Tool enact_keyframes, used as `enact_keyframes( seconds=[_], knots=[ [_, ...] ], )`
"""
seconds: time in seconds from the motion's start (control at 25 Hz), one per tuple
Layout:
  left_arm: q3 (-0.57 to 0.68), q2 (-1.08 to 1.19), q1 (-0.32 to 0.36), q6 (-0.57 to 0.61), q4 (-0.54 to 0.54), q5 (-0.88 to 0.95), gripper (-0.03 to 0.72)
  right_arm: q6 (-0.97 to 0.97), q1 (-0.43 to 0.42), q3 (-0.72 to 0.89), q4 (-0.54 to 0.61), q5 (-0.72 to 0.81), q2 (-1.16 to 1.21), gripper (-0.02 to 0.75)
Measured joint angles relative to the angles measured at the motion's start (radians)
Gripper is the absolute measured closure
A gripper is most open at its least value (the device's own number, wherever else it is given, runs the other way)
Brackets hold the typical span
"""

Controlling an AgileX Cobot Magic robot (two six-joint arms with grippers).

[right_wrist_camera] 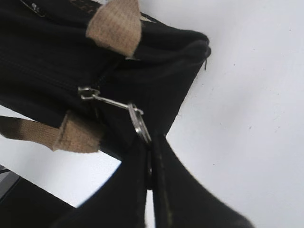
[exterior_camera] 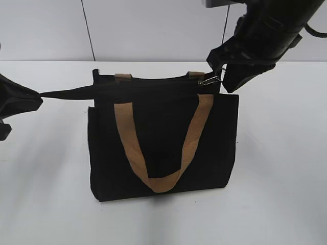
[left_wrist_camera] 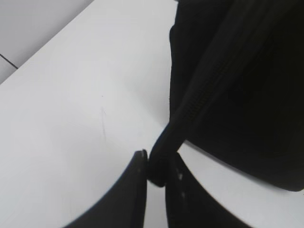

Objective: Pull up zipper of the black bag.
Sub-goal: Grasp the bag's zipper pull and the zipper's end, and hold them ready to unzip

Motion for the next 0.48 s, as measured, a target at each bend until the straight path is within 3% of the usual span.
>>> enact_keyframes(
  seconds=[0.32, 0.4, 0.48],
  knots=[
    [0.000, 0.000, 0.000, 0.000, -0.008, 0.009, 0.617, -0.011, 0.001, -0.001, -0.021, 0.017, -0.002, 0.734],
    [0.000, 0.000, 0.000, 0.000, -0.009, 0.019, 0.622, -0.032, 0.000, -0.001, -0.029, 0.027, -0.007, 0.673],
    [0.000, 0.000, 0.004, -0.005, -0.009, 0.034, 0.622, -0.043, -0.005, -0.001, -0.043, 0.039, -0.018, 0.552]
  ],
)
